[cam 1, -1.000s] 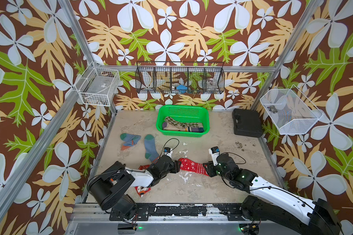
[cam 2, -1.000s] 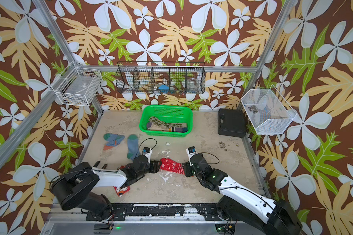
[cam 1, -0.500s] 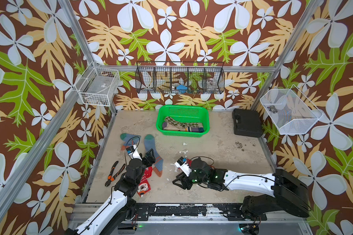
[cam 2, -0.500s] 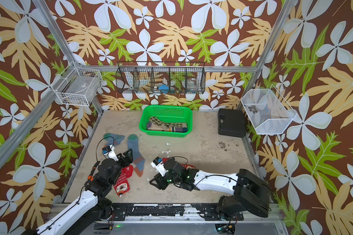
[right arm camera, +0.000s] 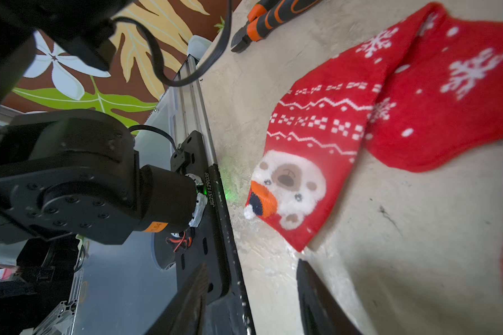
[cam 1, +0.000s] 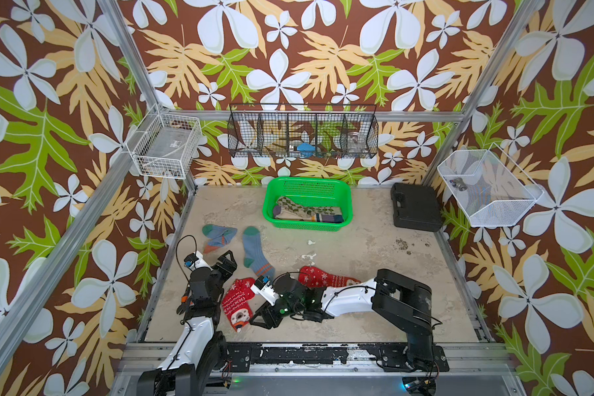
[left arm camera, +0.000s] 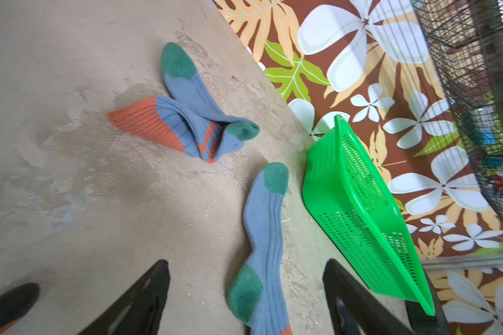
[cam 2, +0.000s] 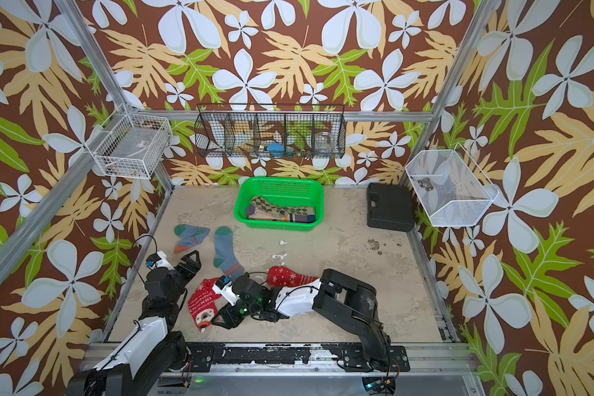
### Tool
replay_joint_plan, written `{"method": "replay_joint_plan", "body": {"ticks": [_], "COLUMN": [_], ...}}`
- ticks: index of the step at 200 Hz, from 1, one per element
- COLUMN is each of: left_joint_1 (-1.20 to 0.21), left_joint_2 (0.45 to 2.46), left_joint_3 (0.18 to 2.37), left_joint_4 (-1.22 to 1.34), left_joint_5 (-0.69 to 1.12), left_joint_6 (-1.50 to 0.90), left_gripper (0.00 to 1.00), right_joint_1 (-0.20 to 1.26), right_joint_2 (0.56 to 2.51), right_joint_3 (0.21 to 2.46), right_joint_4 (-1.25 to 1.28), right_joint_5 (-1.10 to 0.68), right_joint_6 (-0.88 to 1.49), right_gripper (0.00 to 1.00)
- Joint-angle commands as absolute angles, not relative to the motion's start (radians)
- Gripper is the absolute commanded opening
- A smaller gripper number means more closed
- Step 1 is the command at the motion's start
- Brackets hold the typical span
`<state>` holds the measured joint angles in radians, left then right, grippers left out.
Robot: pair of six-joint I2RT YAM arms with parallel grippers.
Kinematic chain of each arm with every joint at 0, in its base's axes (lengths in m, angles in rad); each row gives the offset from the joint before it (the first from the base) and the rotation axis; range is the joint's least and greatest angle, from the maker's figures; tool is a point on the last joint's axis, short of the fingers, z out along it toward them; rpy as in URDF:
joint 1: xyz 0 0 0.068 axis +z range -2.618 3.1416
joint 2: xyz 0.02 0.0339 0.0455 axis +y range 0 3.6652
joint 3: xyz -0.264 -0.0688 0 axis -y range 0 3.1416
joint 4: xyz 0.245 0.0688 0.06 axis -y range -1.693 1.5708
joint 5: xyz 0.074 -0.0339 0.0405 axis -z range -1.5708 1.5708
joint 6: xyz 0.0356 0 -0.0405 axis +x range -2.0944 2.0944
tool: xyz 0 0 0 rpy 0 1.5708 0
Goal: Place the socks together as a pair
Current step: Pick up the sock from the center of the board.
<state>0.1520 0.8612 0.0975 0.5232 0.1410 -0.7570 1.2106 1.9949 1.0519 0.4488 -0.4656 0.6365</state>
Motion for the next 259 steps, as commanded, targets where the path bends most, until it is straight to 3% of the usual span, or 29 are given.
{"method": "replay_joint_plan", "body": {"ticks": [1,44,68,84,122,195,230,259], "left_joint_1": [0.16,0.16,0.16,0.159,0.16,0.159,0.156,0.121], "left_joint_2": [0.839,0.797,0.798,0.799,0.797,0.761,0.769,0.8], "left_joint_3": [0.083,0.084,0.086,0.083,0.093,0.16,0.164,0.172], "left_joint_4": [0.598,0.578,0.578,0.58,0.572,0.513,0.519,0.525], "left_joint_5": [0.2,0.214,0.218,0.22,0.241,0.366,0.401,0.409], "left_joint_6": [-0.782,-0.785,-0.784,-0.783,-0.777,-0.749,-0.749,-0.739], "left_gripper": [0.85,0.84,0.84,0.84,0.84,0.83,0.83,0.83], "right_joint_1": [1.212,1.212,1.212,1.213,1.209,1.055,0.818,0.674], "right_joint_2": [2.037,2.105,2.137,2.152,2.116,1.65,1.416,1.294], "right_joint_3": [1.081,1.147,1.183,1.198,1.193,0.945,0.697,0.618], "right_joint_4": [0.444,0.38,0.364,0.364,0.325,-0.043,-0.043,-0.135], "right_joint_5": [-0.453,-0.388,-0.383,-0.392,-0.38,-0.407,-0.441,-0.384], "right_joint_6": [0.66,0.654,0.65,0.652,0.633,0.442,0.432,0.387], "right_gripper": [0.51,0.51,0.45,0.35,0.0,0.0,0.0,0.0]}}
